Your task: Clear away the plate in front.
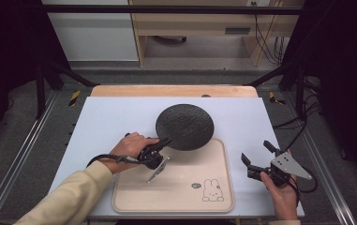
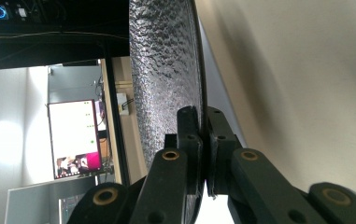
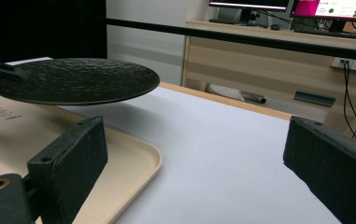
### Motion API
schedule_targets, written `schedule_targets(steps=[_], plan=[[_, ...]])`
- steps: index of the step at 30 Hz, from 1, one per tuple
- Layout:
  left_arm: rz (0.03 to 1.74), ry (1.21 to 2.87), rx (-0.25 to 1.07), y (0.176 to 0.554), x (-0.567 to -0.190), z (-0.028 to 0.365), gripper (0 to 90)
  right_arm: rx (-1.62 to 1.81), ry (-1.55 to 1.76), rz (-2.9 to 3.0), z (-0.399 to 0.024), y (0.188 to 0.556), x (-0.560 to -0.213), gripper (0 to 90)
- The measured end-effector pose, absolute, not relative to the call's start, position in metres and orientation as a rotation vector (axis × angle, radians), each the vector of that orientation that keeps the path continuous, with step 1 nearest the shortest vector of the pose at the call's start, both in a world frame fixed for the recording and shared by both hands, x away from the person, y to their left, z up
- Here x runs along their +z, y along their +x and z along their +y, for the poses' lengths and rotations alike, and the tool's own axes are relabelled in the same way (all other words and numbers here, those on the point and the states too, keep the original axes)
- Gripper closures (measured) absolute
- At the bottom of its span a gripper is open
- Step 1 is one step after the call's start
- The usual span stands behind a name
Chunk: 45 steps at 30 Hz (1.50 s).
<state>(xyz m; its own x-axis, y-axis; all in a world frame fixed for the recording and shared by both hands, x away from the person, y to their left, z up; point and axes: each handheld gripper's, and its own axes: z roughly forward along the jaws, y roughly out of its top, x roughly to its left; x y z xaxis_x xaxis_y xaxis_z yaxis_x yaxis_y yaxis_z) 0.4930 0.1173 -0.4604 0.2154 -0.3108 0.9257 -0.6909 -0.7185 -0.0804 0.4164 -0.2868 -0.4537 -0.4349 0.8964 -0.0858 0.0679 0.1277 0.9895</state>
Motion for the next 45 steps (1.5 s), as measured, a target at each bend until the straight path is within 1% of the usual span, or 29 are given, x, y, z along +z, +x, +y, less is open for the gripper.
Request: schedule_targets(steps=[17, 20, 30, 35, 36, 43, 45], plan=[[-0.928, 2.131, 1.499, 0.453, -0.468, 0.14, 85.8, 1.382, 0.956, 1.655, -0.287, 0.415, -0.454, 6.8], [-0.908, 2.125, 1.483, 0.449, -0.471, 0.143, 85.8, 1.38, 0.957, 1.659, -0.287, 0.416, -0.454, 6.8], [-0.947, 2.137, 1.475, 0.434, -0.479, 0.147, 85.8, 1.368, 0.952, 1.67, -0.284, 0.415, -0.454, 6.8], [-0.918, 2.121, 1.452, 0.428, -0.482, 0.15, 85.8, 1.363, 0.955, 1.674, -0.285, 0.415, -0.455, 6.8], [-0.929, 2.129, 1.47, 0.426, -0.48, 0.151, 85.8, 1.361, 0.957, 1.675, -0.285, 0.415, -0.455, 6.8], [-0.925, 2.127, 1.473, 0.418, -0.478, 0.157, 85.8, 1.362, 0.96, 1.672, -0.285, 0.415, -0.456, 6.8], [-0.9, 2.114, 1.452, 0.416, -0.48, 0.158, 85.8, 1.361, 0.958, 1.673, -0.285, 0.415, -0.456, 6.8]])
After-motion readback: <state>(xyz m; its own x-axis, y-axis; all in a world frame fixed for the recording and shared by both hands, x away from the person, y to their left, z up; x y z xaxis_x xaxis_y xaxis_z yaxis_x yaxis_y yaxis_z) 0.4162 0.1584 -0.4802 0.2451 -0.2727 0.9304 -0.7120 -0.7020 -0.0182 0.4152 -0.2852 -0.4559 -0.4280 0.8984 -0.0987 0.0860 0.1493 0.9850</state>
